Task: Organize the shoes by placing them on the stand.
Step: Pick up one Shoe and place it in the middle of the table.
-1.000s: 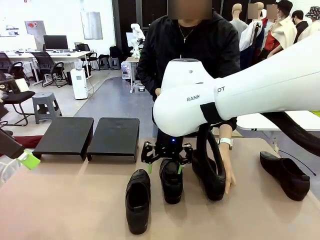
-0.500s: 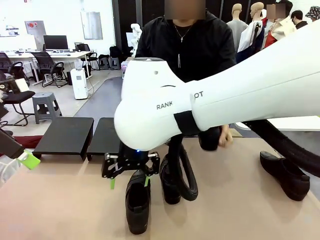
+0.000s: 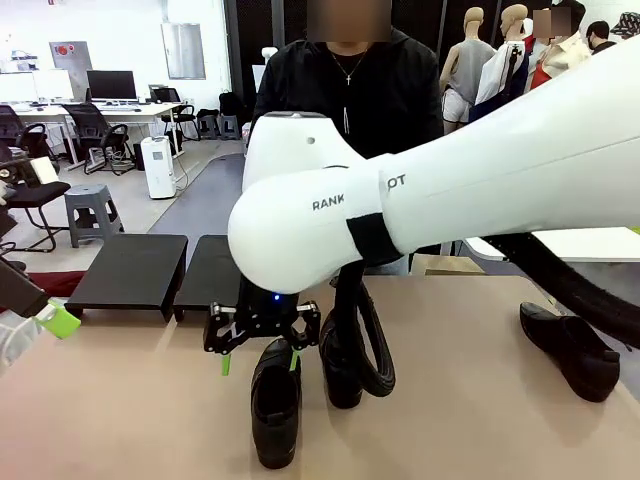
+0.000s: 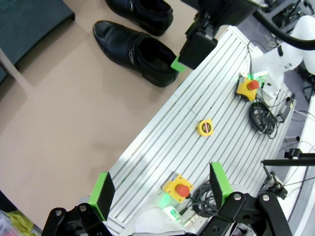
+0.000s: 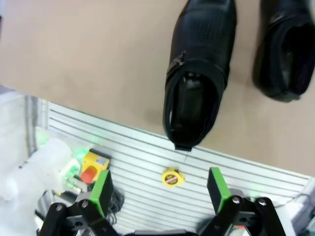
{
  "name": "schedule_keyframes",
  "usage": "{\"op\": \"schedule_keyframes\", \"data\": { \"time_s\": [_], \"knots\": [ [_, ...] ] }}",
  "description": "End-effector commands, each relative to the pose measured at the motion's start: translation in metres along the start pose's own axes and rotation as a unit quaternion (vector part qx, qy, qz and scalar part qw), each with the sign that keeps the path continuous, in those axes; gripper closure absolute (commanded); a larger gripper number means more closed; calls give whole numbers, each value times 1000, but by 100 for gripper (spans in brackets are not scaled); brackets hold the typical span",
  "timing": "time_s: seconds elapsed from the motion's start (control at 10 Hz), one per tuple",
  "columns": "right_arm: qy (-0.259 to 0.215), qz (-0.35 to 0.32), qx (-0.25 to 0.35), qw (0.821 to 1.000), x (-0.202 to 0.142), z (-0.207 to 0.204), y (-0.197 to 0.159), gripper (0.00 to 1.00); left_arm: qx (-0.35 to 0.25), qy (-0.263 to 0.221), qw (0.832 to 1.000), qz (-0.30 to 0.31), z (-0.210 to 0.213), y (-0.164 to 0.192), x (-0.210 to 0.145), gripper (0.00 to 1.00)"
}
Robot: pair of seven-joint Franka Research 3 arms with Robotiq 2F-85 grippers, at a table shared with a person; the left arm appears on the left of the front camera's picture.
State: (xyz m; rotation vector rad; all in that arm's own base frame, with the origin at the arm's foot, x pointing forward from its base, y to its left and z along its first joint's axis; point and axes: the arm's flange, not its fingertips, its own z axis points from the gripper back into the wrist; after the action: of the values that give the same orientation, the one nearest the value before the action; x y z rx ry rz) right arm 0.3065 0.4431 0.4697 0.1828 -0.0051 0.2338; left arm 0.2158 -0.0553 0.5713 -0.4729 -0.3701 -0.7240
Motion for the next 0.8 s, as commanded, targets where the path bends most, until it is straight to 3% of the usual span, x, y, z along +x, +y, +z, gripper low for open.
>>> {"op": "schedule_keyframes", "data": {
  "time_s": [0.0,0.2,0.4,0.6,0.7],
  "knots": [
    [22,11,17,1000,-21,41,-43,0,-8,-8,1000,-8,0,1,2,0],
    [7,-14,44,999,-29,92,-144,0,-8,-8,1000,-8,0,1,2,0],
    [-21,-73,94,993,-50,138,-274,0,-8,-8,1000,-8,0,1,2,0],
    [-39,-122,138,982,-80,150,-374,0,-8,-8,1000,-8,0,1,2,0],
    [-42,-121,202,971,-98,145,-427,0,-8,-8,1000,-8,0,1,2,0]
  ]
}}
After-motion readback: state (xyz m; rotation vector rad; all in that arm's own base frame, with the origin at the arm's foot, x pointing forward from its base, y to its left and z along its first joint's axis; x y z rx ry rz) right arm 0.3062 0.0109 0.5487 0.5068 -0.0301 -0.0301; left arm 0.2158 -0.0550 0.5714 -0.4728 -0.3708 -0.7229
